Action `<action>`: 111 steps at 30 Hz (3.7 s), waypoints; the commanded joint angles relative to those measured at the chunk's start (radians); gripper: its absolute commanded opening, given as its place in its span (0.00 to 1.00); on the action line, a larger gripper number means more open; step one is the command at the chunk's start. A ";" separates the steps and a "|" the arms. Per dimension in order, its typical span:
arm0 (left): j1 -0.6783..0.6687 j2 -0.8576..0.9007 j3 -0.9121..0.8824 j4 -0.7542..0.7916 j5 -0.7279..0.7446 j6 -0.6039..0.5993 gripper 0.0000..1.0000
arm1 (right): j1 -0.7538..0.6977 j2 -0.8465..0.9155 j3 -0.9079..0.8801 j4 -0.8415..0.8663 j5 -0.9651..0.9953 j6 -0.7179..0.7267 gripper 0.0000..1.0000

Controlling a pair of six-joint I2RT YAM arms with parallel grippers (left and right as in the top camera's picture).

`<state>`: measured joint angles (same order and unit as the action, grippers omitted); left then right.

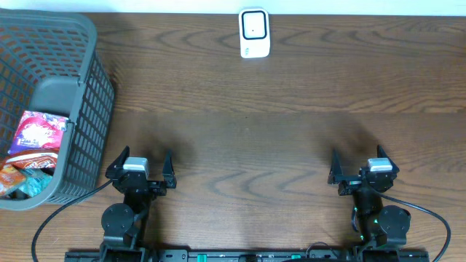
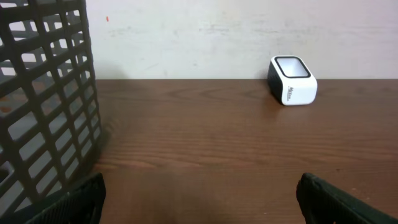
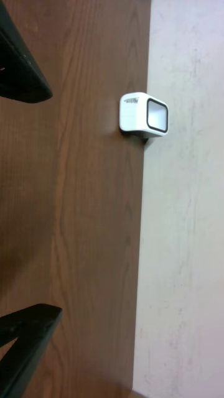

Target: Scan the item barcode

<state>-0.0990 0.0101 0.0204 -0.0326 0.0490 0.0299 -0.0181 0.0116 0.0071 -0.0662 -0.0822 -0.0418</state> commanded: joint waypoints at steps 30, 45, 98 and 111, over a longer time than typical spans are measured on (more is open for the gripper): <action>0.003 -0.006 -0.002 0.394 0.548 -0.300 0.98 | -0.010 -0.005 -0.002 -0.004 0.002 -0.016 0.99; 0.004 0.262 0.409 0.506 0.068 -0.158 0.98 | -0.010 -0.005 -0.002 -0.004 0.002 -0.016 0.99; 0.738 1.708 1.355 -0.894 -0.280 -0.554 0.98 | -0.010 -0.005 -0.002 -0.004 0.002 -0.016 0.99; 0.738 1.875 1.350 -0.864 -0.192 -0.563 0.30 | -0.010 -0.005 -0.002 -0.004 0.002 -0.016 0.99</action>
<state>0.6327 1.8530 1.3720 -0.8814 -0.1841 -0.5243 -0.0181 0.0120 0.0071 -0.0662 -0.0818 -0.0418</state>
